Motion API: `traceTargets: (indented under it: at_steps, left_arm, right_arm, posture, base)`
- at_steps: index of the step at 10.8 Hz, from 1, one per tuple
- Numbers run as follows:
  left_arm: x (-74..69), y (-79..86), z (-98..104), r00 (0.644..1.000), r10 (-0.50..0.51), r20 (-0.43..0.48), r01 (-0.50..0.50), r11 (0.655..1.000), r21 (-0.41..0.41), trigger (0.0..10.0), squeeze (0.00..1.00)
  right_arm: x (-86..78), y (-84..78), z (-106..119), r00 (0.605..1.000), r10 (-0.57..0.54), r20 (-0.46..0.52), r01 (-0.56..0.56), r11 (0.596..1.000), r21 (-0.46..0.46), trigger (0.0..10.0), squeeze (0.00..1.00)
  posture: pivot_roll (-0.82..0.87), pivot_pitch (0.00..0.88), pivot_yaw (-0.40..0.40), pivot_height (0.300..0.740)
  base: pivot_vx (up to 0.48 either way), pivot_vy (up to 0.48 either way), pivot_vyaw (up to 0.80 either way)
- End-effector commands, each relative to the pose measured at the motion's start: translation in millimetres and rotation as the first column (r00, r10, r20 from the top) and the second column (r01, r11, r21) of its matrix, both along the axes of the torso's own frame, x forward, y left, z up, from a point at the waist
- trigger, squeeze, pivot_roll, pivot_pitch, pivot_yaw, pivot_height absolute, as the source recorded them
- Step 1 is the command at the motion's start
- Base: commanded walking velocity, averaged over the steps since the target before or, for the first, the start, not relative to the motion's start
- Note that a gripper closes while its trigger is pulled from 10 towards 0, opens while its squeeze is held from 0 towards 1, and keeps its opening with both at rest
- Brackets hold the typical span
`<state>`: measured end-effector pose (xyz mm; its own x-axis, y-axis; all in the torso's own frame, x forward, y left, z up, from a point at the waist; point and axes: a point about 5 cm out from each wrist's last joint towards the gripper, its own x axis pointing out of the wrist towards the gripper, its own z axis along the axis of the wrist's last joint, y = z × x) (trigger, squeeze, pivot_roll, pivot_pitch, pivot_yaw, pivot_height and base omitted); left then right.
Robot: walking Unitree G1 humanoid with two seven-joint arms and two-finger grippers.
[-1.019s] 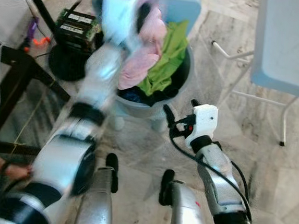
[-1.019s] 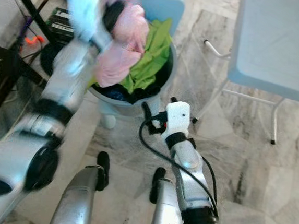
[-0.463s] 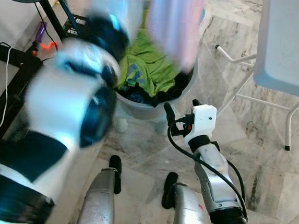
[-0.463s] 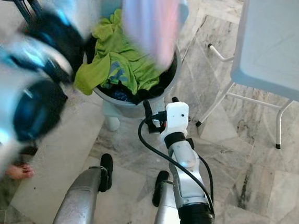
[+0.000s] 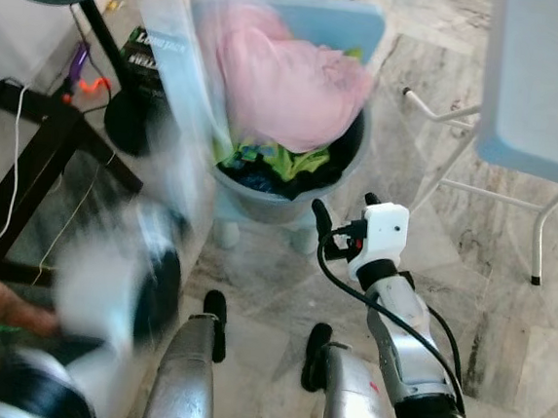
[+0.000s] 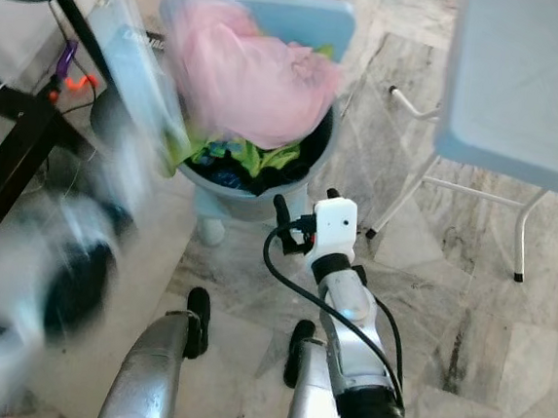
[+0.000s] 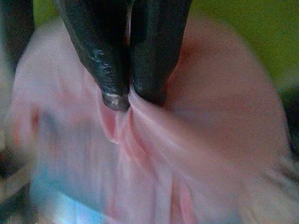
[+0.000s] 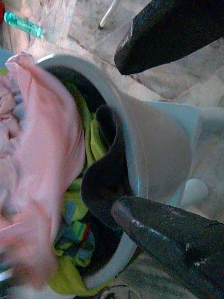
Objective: Hang hanger
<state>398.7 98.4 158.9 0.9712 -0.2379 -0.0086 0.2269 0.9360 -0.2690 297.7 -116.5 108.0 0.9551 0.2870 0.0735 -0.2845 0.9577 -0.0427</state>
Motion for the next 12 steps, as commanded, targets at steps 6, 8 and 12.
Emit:
traceTargets:
  at_steps: [6,8,12]
  left_arm:
    - [-43.8,-50.3,-33.2,0.960,-0.280,0.011,0.265,0.918,0.296,10.0,0.00]
    - [-64.4,-39.8,-54.5,0.967,-0.249,-0.050,0.251,0.907,0.338,10.0,1.00]
    - [-99.9,-11.9,-71.6,0.990,-0.134,-0.054,0.144,0.890,0.433,10.0,1.00]
  right_arm:
    - [-5.4,-0.7,-3.7,1.000,0.013,-0.023,-0.013,1.000,-0.006,10.0,0.00]
    - [-3.9,-2.3,-3.7,1.000,0.011,-0.026,-0.011,1.000,-0.010,10.0,0.00]
    - [-3.8,0.7,-5.4,0.999,0.023,-0.033,-0.023,1.000,-0.012,10.0,0.00]
  posture:
    - [-0.04,0.356,-0.034,0.740]
    - [-0.03,0.359,-0.034,0.740]
    - [-0.01,0.360,-0.037,0.740]
  base:
    - [0.000,0.000,0.00]
    - [0.000,0.000,0.00]
    - [0.000,0.000,0.00]
